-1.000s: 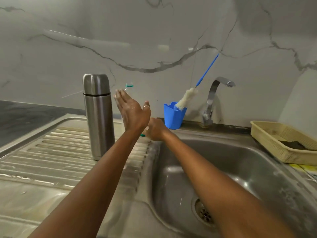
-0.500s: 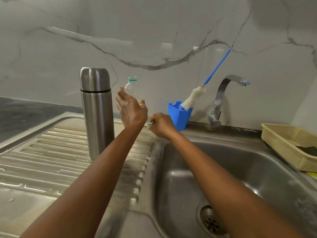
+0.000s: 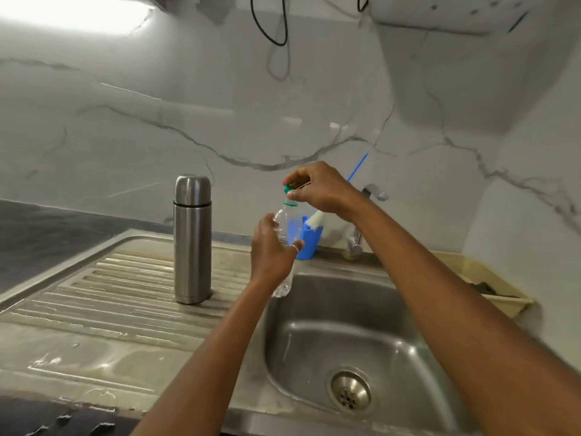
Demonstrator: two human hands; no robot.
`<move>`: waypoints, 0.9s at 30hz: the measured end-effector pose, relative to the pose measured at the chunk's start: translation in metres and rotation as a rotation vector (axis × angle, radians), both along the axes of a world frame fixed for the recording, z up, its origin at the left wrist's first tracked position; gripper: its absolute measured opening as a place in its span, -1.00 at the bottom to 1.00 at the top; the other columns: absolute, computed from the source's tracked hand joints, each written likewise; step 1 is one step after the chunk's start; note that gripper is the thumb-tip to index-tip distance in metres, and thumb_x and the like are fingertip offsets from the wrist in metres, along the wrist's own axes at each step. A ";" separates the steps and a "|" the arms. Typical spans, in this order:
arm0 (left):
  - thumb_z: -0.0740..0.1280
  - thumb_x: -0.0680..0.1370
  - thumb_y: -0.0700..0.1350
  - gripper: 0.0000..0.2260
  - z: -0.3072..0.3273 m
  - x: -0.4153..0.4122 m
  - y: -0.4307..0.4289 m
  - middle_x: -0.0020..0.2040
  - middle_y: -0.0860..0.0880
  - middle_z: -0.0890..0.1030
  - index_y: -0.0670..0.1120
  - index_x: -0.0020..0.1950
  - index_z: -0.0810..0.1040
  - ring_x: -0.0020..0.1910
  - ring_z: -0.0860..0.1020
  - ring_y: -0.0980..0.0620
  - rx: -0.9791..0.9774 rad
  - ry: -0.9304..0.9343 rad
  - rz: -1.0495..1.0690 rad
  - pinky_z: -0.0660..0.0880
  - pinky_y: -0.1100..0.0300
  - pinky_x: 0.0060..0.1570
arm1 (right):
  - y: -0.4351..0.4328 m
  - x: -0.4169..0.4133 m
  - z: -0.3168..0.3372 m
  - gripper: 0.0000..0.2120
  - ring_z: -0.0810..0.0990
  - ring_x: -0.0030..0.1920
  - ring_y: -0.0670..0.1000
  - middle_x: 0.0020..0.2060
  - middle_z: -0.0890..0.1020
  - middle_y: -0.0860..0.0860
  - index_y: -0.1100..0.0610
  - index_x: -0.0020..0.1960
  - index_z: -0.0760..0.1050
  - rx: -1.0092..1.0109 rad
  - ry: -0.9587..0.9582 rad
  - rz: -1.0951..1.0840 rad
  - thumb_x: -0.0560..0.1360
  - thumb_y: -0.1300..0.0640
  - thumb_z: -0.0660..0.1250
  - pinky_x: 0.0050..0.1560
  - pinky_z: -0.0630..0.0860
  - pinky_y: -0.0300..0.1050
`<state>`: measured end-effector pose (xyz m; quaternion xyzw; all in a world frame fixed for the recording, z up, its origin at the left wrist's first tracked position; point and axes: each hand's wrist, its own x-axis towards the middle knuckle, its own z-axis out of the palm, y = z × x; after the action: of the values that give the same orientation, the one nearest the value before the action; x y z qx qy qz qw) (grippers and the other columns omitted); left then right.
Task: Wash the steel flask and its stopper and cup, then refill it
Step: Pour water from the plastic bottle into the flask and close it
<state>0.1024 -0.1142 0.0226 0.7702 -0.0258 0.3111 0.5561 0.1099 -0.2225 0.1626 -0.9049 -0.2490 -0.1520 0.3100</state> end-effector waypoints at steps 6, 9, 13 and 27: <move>0.59 0.43 -0.18 -0.49 -0.025 -0.022 -0.020 0.14 0.03 0.53 0.01 0.25 0.40 0.07 0.53 0.07 -0.063 -0.004 -0.089 0.37 0.50 -0.15 | -0.013 -0.016 0.006 -0.70 0.64 0.15 -0.01 0.11 0.70 0.02 0.12 0.21 0.66 -0.351 0.112 -0.036 0.50 0.31 0.47 0.26 0.56 -0.08; 0.58 0.42 -0.18 -0.50 -0.045 -0.024 -0.032 0.13 0.01 0.57 0.05 0.22 0.40 0.09 0.58 0.03 -0.093 0.009 -0.128 0.42 0.35 -0.07 | -0.025 -0.019 -0.003 -0.72 0.64 0.15 -0.02 0.11 0.70 -0.01 0.09 0.19 0.68 -0.430 0.190 -0.039 0.51 0.31 0.46 0.25 0.58 -0.05; 0.58 0.43 -0.19 -0.49 -0.055 -0.018 -0.037 0.14 -0.01 0.59 -0.02 0.29 0.43 0.08 0.60 0.02 -0.084 0.001 -0.158 0.43 0.36 -0.05 | -0.035 -0.012 -0.017 -0.70 0.63 0.17 -0.01 0.13 0.69 -0.02 0.08 0.19 0.68 -0.422 0.173 -0.029 0.50 0.31 0.47 0.29 0.56 0.00; 0.58 0.44 -0.20 -0.48 -0.063 -0.014 -0.034 0.11 0.00 0.61 -0.07 0.32 0.45 -0.02 0.58 0.20 -0.004 -0.036 -0.237 0.41 0.56 -0.11 | -0.043 -0.007 -0.028 -0.75 0.63 0.01 -0.08 0.06 0.69 -0.05 0.08 0.21 0.67 -0.518 0.140 -0.031 0.53 0.12 0.49 0.12 0.53 -0.15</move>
<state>0.0880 -0.1482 -0.0405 0.7551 -0.1260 0.2571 0.5898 0.1034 -0.2658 0.1342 -0.9661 -0.2435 -0.0251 0.0819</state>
